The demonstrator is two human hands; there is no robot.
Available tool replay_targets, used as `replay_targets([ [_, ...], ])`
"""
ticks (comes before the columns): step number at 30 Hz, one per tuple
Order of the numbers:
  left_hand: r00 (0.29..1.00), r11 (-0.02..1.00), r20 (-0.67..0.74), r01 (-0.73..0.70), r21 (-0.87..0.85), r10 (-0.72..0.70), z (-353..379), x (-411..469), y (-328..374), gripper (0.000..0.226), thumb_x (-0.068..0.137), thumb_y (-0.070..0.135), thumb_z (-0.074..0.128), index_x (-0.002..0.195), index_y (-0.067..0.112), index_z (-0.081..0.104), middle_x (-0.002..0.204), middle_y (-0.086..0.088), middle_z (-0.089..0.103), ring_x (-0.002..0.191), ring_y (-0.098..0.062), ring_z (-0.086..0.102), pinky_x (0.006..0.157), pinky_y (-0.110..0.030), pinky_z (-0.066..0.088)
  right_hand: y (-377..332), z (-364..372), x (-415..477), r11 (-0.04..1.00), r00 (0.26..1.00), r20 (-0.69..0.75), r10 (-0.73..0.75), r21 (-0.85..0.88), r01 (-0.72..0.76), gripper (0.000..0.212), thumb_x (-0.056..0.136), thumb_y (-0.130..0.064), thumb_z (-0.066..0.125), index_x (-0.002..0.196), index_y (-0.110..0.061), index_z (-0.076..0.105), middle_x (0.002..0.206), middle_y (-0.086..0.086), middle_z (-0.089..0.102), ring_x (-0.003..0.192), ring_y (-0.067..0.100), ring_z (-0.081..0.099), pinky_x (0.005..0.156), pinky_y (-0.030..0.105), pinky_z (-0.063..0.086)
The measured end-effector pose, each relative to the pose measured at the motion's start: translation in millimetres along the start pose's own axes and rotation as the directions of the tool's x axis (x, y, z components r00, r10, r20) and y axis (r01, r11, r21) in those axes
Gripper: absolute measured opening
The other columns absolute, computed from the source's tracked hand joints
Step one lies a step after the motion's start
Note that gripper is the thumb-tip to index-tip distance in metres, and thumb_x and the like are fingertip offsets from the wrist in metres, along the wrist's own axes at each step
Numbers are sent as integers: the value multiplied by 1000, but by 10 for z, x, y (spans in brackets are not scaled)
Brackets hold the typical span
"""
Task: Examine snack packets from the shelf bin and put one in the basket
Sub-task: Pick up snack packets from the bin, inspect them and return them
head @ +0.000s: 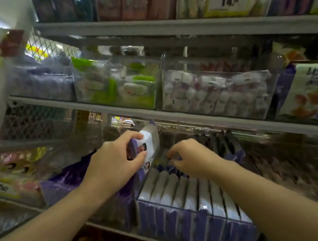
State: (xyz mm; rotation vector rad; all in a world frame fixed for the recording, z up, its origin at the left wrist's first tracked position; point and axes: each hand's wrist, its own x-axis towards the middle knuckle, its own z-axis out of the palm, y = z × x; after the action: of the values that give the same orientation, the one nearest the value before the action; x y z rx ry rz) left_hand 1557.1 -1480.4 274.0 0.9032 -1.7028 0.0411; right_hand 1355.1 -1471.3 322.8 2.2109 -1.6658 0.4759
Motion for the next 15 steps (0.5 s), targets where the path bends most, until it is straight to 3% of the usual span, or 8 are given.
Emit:
replay_targets([
  [2, 1000, 1000, -4, 17, -13, -17, 83, 72, -35, 25, 83, 36, 71, 105, 40, 59, 64, 14, 65, 65, -2, 62, 58, -25, 48, 7, 90, 231, 999, 995, 99, 9, -34, -5, 19, 91, -23, 57, 98, -13, 71, 96, 11, 71, 86, 29, 64, 77, 34, 52],
  [4, 1000, 1000, -1, 27, -17, -27, 153, 129, -63, 25, 83, 38, 70, 104, 42, 58, 66, 15, 65, 66, 0, 62, 57, -20, 46, 7, 157, 413, 998, 981, 190, 34, -57, -24, 21, 92, -28, 57, 96, -11, 69, 98, 13, 69, 86, 29, 64, 77, 33, 52],
  [8, 998, 997, -1, 63, -40, -63, 242, 251, -123, 24, 81, 40, 70, 102, 42, 59, 71, 14, 66, 69, -5, 63, 64, -28, 51, 25, 245, 615, 993, 959, 284, 7, -116, 27, 20, 91, -22, 59, 109, -17, 68, 112, 8, 68, 89, 26, 61, 72, 27, 41],
  [12, 996, 995, 18, 91, -36, -90, 279, 356, -142, 24, 83, 42, 68, 105, 41, 59, 80, 15, 68, 79, -5, 65, 71, -30, 54, 45, 257, 675, 967, 925, 376, -63, -206, 150, 25, 93, -25, 57, 114, -17, 67, 116, 8, 67, 101, 29, 61, 77, 27, 41],
  [15, 993, 994, 52, 108, -3, -108, 316, 403, -130, 22, 84, 42, 67, 104, 40, 59, 80, 17, 67, 79, -4, 64, 73, -31, 54, 65, 220, 639, 954, 913, 407, -37, -256, 153, 33, 97, -36, 49, 122, -22, 65, 122, 4, 65, 105, 27, 59, 82, 27, 43],
])
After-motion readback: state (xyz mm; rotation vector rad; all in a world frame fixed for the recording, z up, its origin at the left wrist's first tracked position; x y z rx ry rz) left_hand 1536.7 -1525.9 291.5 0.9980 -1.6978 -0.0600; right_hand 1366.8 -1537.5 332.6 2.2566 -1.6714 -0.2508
